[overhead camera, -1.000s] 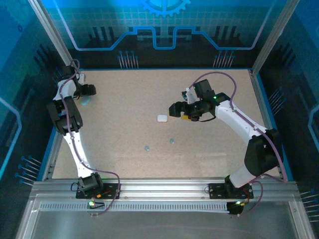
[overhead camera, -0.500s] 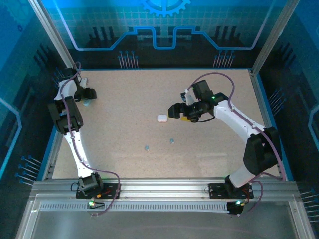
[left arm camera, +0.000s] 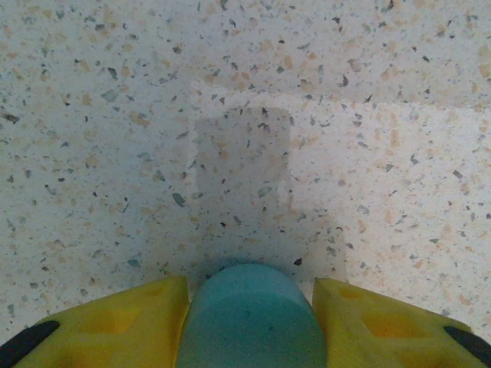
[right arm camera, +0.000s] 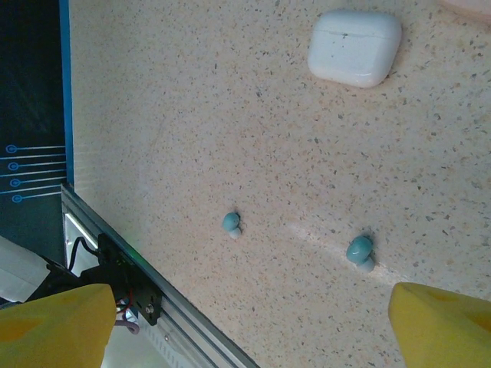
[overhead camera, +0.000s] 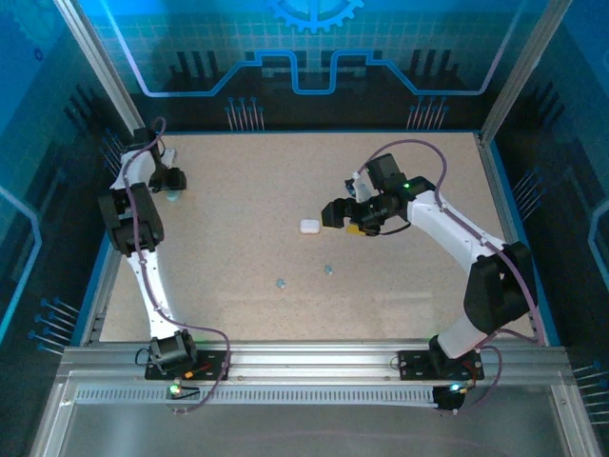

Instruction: Insert wireless bluetooth earbuds into charging case

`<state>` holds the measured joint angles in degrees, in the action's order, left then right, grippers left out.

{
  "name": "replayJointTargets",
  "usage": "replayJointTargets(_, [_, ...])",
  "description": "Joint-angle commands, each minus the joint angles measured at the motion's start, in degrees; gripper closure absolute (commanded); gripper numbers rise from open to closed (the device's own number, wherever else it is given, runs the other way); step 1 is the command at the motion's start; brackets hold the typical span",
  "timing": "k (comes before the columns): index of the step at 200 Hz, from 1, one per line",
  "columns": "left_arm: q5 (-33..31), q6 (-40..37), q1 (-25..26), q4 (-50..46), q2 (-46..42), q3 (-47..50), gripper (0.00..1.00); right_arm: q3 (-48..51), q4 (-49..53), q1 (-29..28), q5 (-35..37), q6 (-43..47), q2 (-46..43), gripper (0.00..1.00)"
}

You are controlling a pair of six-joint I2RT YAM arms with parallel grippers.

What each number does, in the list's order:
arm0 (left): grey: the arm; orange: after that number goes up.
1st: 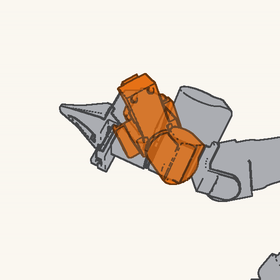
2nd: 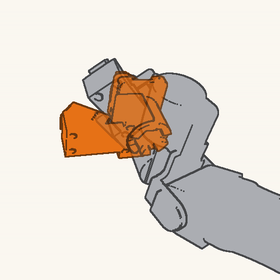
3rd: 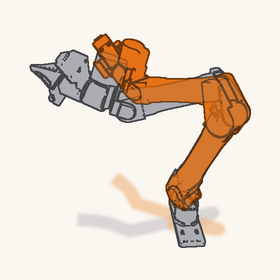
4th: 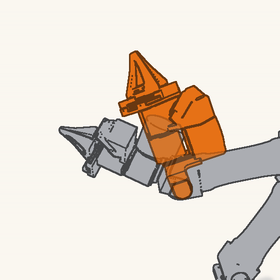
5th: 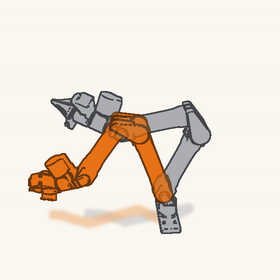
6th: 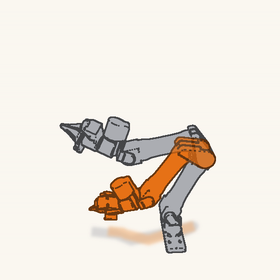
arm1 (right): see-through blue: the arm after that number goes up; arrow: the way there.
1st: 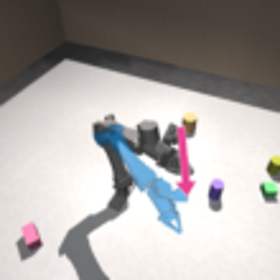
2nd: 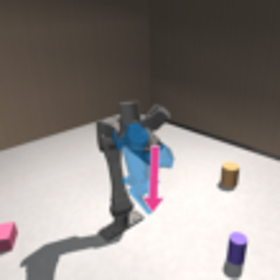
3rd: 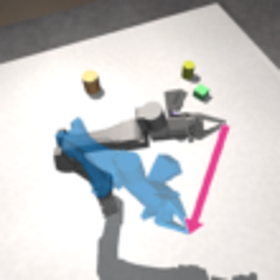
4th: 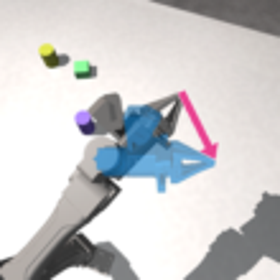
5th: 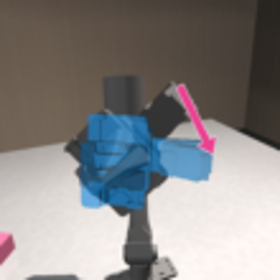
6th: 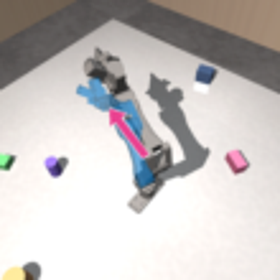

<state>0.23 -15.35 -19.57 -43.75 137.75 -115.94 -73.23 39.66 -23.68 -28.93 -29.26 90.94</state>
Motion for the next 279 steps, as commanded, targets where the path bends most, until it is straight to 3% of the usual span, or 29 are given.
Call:
replayJointTargets(1, [-1.60, -1.38, 0.93, -2.81, 0.76, -0.62, 0.51, -1.74, 1.69, -0.67, 0.25, 1.13, 0.21, 0.07])
replayJointTargets(38, [-2.12, -1.43, 1.47, -3.36, 0.63, -0.88, 0.47, -1.39, 1.83, -0.66, 0.54, 1.09, -0.56, 0.07])
replayJointTargets(83, [-1.81, -1.28, 2.07, -4.48, -1.77, -1.06, 0.60, -1.19, 1.92, -0.65, 1.01, 1.05, -1.18, 0.07])
replayJointTargets(133, [0.61, 5.86, 7.24, -6.42, -11.82, -1.14, 0.60, 3.39, -1.61, 0.25, 9.23, -0.59, -9.04, 0.06])
replayJointTargets(159, [2.90, 14.99, 11.73, -5.63, -19.00, 0.83, 0.61, 8.88, -6.05, 1.01, 14.01, -0.74, -17.47, 0.05])
replayJointTargets(187, [6.42, 27.59, 17.44, 1.18, -29.49, 10.09, 0.63, 15.83, -12.12, 2.09, 17.77, -0.73, -26.84, 0.03])
replayJointTargets(213, [8.27, 39.61, 23.83, 9.10, -39.87, 20.20, 0.64, 22.03, -19.80, 3.35, 16.84, -4.17, -33.62, 0.02])
replayJointTargets(253, [8.56, 59.03, 34.32, 25.54, -54.54, 40.21, 0.67, 32.62, -37.66, 4.26, 10.94, -11.24, -38.42, 0.10])
replayJointTargets(279, [6.15, 68.93, 39.49, 30.21, -60.36, 47.39, 0.69, 34.70, -45.59, 2.37, 10.94, -12.71, -37.44, 0.22])
